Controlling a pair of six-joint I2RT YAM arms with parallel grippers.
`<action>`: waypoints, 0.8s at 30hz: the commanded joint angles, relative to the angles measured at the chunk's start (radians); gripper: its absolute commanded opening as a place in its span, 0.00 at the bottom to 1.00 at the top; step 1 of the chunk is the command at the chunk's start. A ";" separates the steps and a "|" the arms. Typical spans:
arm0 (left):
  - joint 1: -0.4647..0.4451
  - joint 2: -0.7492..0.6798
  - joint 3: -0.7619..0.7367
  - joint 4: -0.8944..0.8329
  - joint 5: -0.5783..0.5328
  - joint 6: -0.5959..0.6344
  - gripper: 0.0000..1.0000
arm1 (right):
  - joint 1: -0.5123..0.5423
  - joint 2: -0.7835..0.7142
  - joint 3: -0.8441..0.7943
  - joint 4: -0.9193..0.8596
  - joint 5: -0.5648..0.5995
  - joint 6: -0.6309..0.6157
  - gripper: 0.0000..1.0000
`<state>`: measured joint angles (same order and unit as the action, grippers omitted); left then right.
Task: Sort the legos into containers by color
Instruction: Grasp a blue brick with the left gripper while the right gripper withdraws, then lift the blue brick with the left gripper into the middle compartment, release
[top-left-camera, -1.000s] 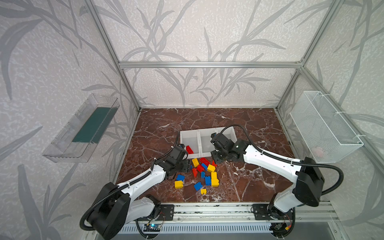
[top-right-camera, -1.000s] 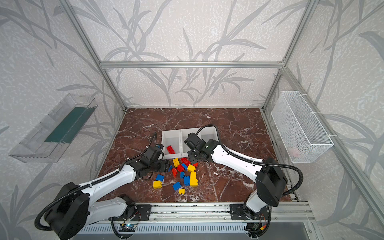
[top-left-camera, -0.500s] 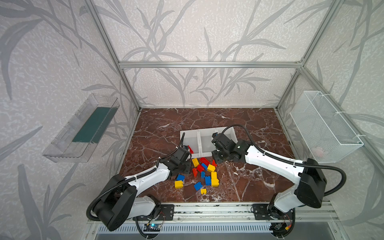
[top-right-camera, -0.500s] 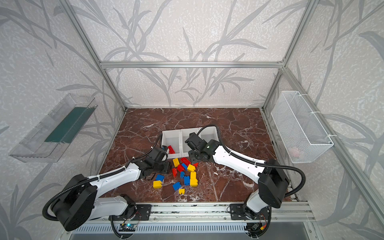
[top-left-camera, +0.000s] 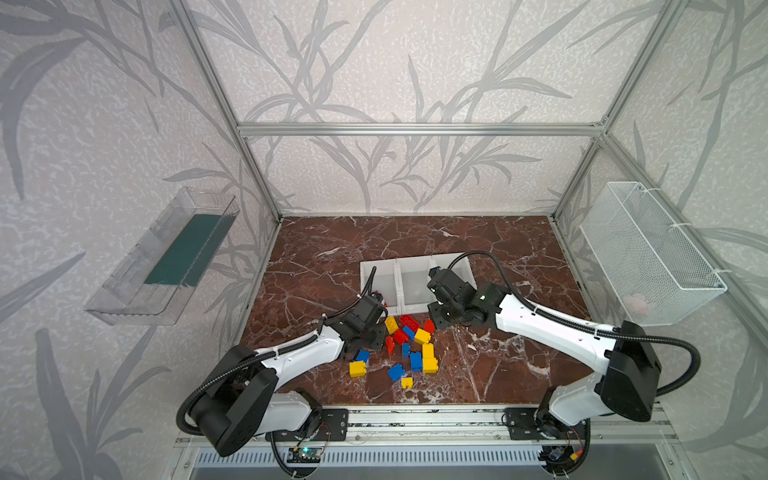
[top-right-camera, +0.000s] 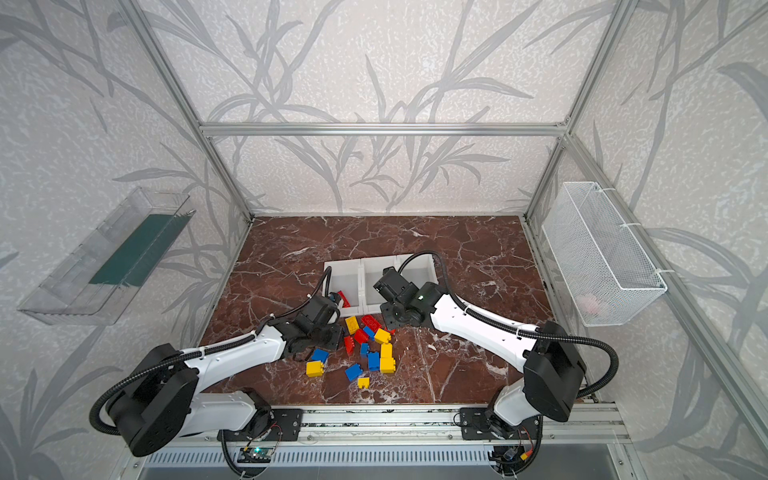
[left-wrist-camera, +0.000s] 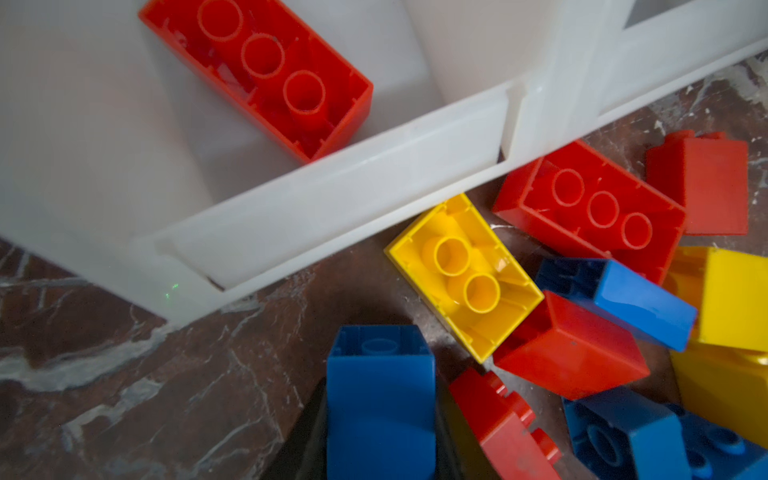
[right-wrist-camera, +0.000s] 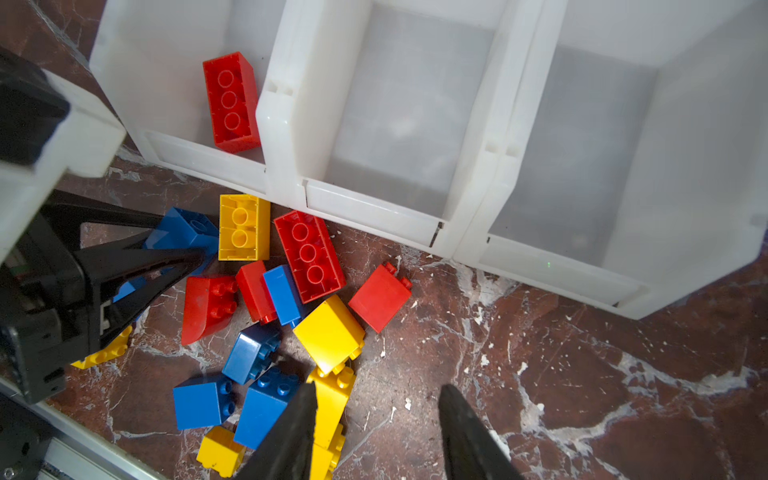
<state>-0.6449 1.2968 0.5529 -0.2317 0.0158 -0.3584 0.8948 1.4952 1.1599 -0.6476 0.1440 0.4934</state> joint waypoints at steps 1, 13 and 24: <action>-0.016 -0.043 0.033 -0.023 -0.021 0.007 0.31 | 0.000 -0.046 -0.019 -0.007 0.025 0.014 0.49; -0.065 -0.103 0.190 0.000 -0.002 0.003 0.30 | 0.000 -0.118 -0.054 -0.034 0.079 0.023 0.48; -0.065 0.180 0.432 0.064 0.024 0.093 0.31 | 0.000 -0.212 -0.122 -0.052 0.108 0.041 0.48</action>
<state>-0.7078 1.4319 0.9329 -0.1810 0.0456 -0.3134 0.8948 1.3262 1.0554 -0.6682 0.2253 0.5167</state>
